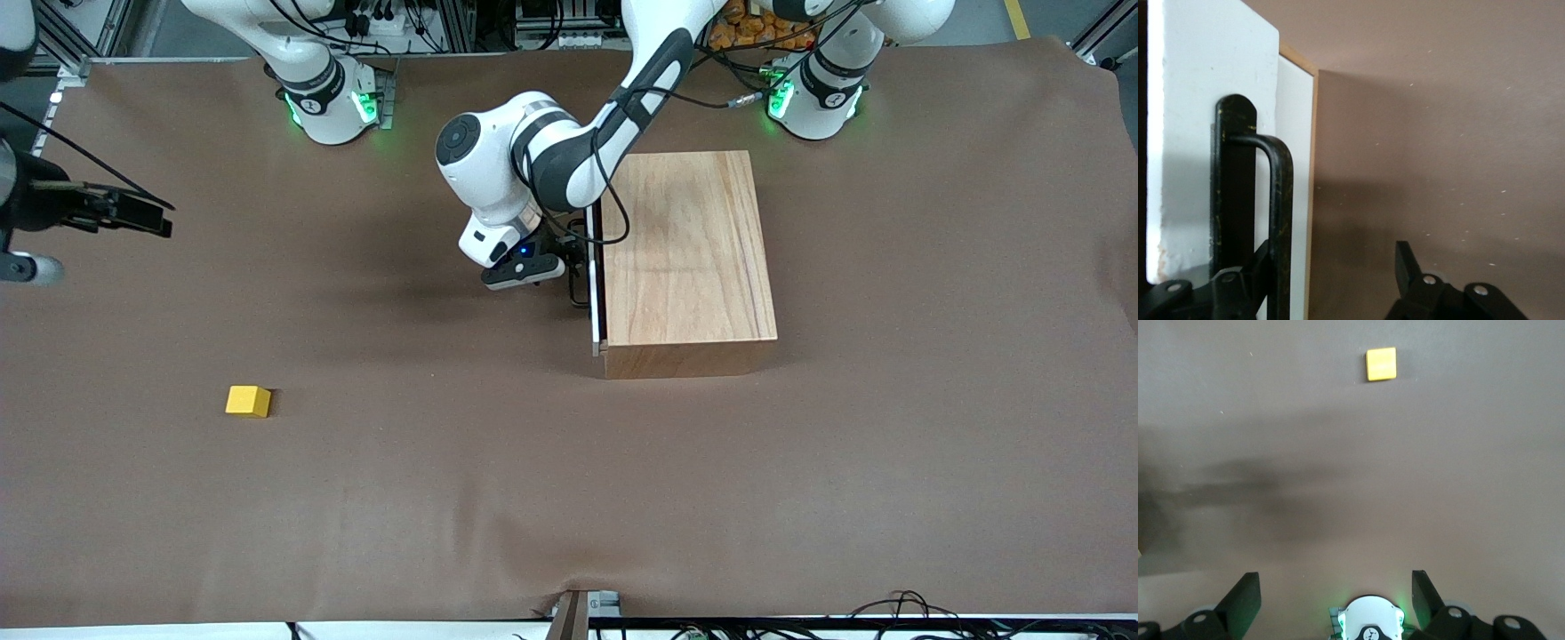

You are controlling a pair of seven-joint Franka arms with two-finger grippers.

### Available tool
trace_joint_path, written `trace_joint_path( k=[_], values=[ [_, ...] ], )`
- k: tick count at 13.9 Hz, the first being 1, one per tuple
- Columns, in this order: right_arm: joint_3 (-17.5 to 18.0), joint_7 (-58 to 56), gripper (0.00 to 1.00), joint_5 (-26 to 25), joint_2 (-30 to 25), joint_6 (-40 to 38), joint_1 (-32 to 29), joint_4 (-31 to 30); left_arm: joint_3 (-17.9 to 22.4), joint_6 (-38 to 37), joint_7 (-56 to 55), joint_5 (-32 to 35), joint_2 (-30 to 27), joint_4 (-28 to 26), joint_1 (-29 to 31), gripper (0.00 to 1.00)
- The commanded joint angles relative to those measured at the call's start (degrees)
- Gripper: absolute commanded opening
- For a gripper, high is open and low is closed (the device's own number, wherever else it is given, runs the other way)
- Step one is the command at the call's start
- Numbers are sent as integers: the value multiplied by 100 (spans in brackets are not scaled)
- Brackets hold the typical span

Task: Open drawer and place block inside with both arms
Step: 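Pull the drawer open with the left gripper while the right gripper reaches the cube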

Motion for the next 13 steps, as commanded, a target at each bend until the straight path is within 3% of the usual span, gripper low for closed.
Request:
trace_joint_path(
  k=[1,10,13],
  values=[
    [7,60,100,-107,319,-125,2,130,15,161,-90,68,41,93,-42,100],
    [-1,87,100,-468,1646,524,-358,209,-46,793,-511,59,41,93,-42,100],
    [7,113,100,-398,1753,1813,-569,227,-99,1039,-547,50,49,93,-42,100]
  ],
)
